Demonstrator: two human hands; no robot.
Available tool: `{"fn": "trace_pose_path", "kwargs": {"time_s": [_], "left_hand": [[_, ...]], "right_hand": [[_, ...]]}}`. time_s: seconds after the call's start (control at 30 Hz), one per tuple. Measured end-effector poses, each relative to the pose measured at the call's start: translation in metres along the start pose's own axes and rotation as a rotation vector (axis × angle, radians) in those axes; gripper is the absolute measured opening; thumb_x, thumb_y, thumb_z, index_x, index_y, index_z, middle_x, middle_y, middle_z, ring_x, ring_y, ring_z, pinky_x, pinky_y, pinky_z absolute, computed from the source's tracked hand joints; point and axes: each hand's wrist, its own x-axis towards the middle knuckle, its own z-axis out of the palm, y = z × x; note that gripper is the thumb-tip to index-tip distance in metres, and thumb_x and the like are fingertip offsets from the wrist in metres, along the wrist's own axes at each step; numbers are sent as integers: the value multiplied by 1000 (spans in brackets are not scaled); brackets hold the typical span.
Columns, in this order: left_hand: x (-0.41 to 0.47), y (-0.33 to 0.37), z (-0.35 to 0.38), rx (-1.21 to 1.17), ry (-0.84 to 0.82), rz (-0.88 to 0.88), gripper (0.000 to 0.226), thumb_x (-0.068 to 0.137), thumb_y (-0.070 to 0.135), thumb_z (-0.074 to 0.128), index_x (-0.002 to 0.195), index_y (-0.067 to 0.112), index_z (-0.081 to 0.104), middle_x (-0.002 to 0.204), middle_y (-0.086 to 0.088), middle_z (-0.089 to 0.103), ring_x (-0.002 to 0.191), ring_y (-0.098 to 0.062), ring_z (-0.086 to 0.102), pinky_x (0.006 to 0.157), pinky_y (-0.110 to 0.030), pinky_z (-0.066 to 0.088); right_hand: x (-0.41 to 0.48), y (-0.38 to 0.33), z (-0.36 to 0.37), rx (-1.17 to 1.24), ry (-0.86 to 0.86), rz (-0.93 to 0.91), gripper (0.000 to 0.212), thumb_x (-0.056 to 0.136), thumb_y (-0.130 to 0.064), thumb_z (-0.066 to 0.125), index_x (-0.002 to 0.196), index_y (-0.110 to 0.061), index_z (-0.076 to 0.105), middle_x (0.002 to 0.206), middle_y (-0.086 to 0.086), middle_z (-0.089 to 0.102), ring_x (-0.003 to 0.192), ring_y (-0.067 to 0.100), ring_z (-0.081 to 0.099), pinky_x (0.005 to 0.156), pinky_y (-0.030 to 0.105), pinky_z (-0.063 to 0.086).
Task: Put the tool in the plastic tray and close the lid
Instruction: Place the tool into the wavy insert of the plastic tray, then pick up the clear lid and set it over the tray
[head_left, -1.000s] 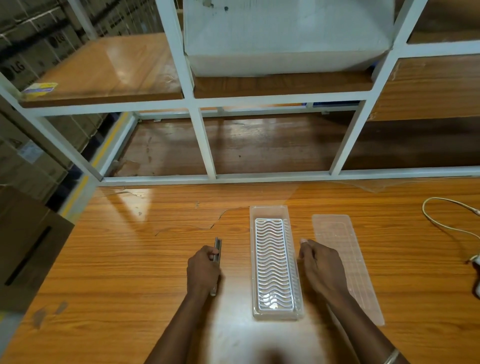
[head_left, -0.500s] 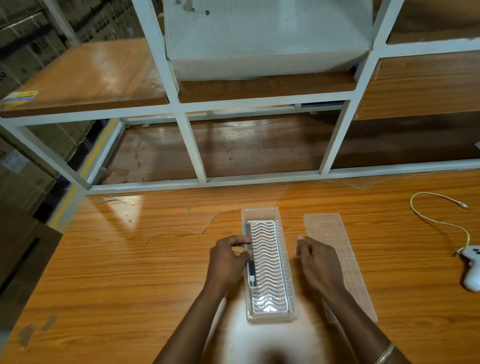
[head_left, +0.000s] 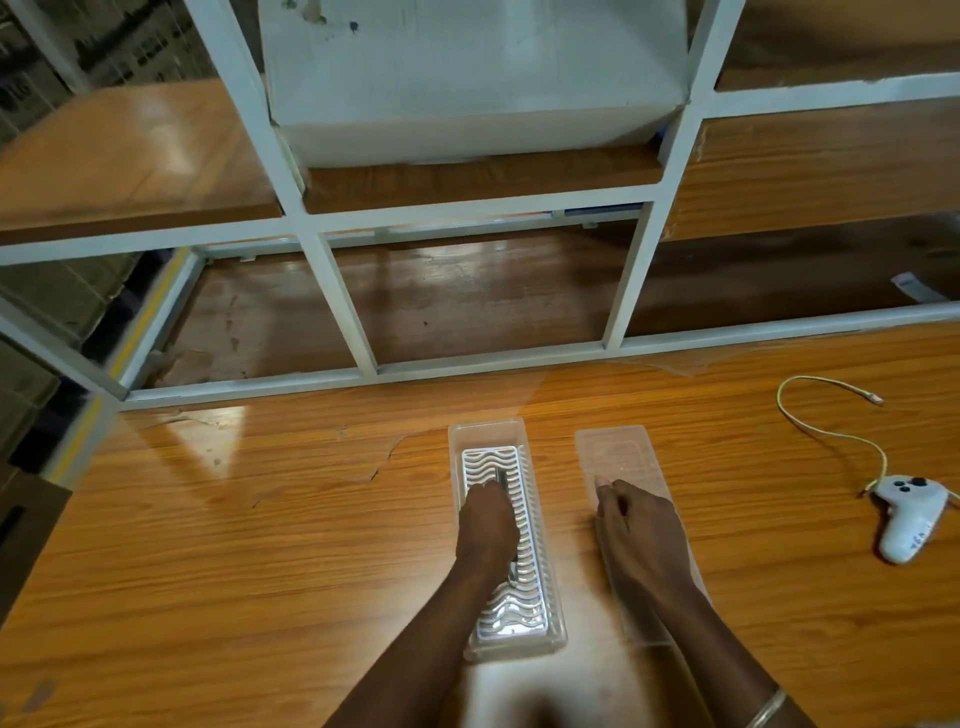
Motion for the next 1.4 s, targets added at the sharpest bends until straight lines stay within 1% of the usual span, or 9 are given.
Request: {"fn": "trace_pose_path", "kwargs": {"time_s": [0.13, 0.3, 0.5, 0.73, 0.83, 1.0, 1.23, 1.3, 1.4], "left_hand": [[2, 3, -1, 70, -3, -13, 30, 91, -3, 58, 120, 3, 66, 122, -17, 71, 116, -33, 68, 94, -40, 56], [-1, 2, -3, 121, 25, -12, 28, 89, -4, 57, 113, 6, 69, 116, -14, 73, 111, -32, 71, 88, -38, 57], [-4, -1, -3, 136, 53, 15, 27, 91, -6, 54, 112, 6, 68, 120, -13, 66, 112, -30, 69, 89, -35, 54], [-8, -14, -14, -51, 82, 95, 23, 84, -5, 59, 92, 12, 73, 98, -8, 73, 87, -23, 73, 71, -29, 57], [-12, -25, -23, -172, 158, 87, 19, 90, 3, 63, 96, 18, 74, 101, 0, 70, 88, -10, 62, 70, -18, 42], [-21, -43, -33, -323, 318, 53, 28, 89, 12, 72, 114, 21, 61, 106, 3, 58, 92, -14, 55, 73, -24, 42], [-20, -60, -44, -518, 281, -47, 18, 92, 7, 70, 110, 11, 68, 81, 2, 68, 74, -23, 68, 77, -41, 59], [-21, -63, -43, -550, 256, -68, 16, 93, 7, 68, 109, 13, 70, 84, 0, 72, 81, -26, 71, 79, -41, 59], [-22, -67, -42, -602, 237, -88, 17, 95, 9, 66, 108, 18, 70, 76, 5, 69, 67, -20, 68, 68, -33, 56]], "right_hand": [[7, 18, -4, -70, 0, 109, 41, 99, -39, 56, 62, -20, 53, 57, -3, 58, 61, 18, 59, 55, 33, 42], [10, 32, -5, -262, -21, 179, 24, 88, -47, 64, 90, -23, 63, 100, -1, 58, 100, 25, 60, 73, 36, 51], [10, 33, -1, -468, -130, 325, 99, 64, -85, 61, 142, -28, 38, 139, 15, 44, 131, 38, 42, 99, 49, 48], [11, 23, 2, -511, -137, 293, 107, 61, -76, 71, 144, -20, 33, 137, 15, 46, 128, 37, 44, 93, 47, 54], [12, 19, 4, -536, -145, 293, 108, 61, -73, 72, 144, -18, 32, 137, 18, 46, 126, 38, 44, 91, 45, 53], [15, 5, 5, -456, -173, 323, 113, 64, -77, 73, 150, -17, 29, 144, 23, 41, 134, 43, 42, 99, 52, 51], [9, -44, 2, -277, -185, 239, 116, 65, -82, 69, 157, -28, 24, 149, 23, 40, 138, 46, 39, 102, 56, 48], [1, -59, 7, -283, -241, 206, 116, 64, -83, 67, 158, -34, 20, 148, 23, 38, 138, 47, 37, 102, 55, 48], [-13, -79, 20, -345, -279, 152, 116, 62, -86, 63, 157, -41, 15, 146, 22, 36, 135, 45, 38, 101, 51, 48]]}}
